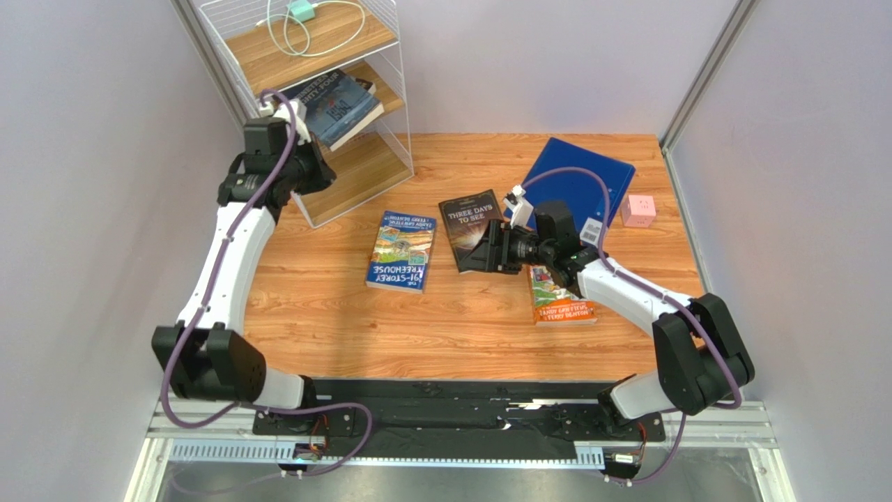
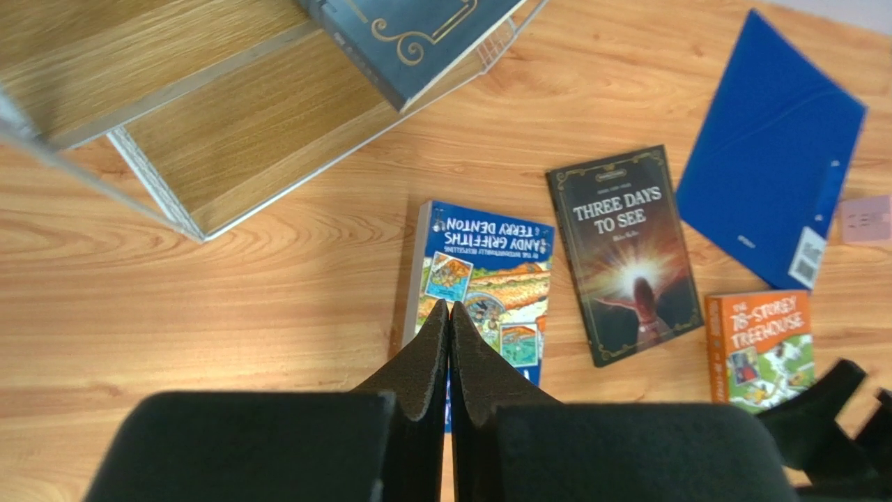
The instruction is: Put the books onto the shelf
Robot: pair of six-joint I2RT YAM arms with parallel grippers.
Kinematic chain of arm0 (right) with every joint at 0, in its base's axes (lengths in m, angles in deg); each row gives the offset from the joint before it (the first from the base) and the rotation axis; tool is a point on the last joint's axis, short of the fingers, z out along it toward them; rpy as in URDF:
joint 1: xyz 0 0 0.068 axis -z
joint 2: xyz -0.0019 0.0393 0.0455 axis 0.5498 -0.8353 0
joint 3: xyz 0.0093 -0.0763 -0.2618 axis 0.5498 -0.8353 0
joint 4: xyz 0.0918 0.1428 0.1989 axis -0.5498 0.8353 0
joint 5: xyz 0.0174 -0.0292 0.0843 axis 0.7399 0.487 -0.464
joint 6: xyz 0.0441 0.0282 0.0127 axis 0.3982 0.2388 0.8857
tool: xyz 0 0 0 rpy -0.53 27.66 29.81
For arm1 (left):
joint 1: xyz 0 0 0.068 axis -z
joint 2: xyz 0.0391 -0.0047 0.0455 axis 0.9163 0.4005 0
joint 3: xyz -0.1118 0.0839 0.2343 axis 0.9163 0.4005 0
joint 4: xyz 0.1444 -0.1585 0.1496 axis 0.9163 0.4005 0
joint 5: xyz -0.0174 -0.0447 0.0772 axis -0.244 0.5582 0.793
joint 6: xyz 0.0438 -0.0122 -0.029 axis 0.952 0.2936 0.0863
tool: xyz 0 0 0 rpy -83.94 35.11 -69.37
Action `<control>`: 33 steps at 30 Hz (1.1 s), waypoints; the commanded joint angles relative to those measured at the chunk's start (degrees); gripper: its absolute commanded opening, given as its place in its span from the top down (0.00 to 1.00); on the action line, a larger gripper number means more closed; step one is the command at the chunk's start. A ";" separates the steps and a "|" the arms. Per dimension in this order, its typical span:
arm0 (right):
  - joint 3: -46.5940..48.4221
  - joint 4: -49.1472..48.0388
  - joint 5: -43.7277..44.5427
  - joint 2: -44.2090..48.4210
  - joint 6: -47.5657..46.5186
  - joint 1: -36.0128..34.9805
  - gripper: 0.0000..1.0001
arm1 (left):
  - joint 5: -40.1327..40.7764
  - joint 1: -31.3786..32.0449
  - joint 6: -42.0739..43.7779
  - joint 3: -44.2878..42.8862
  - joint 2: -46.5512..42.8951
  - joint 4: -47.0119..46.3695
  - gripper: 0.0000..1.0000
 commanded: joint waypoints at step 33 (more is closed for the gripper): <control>1.11 1.27 0.67 1.29 -2.83 -0.26 0.23 | 24.23 6.42 -0.36 -27.34 21.19 2.50 1.00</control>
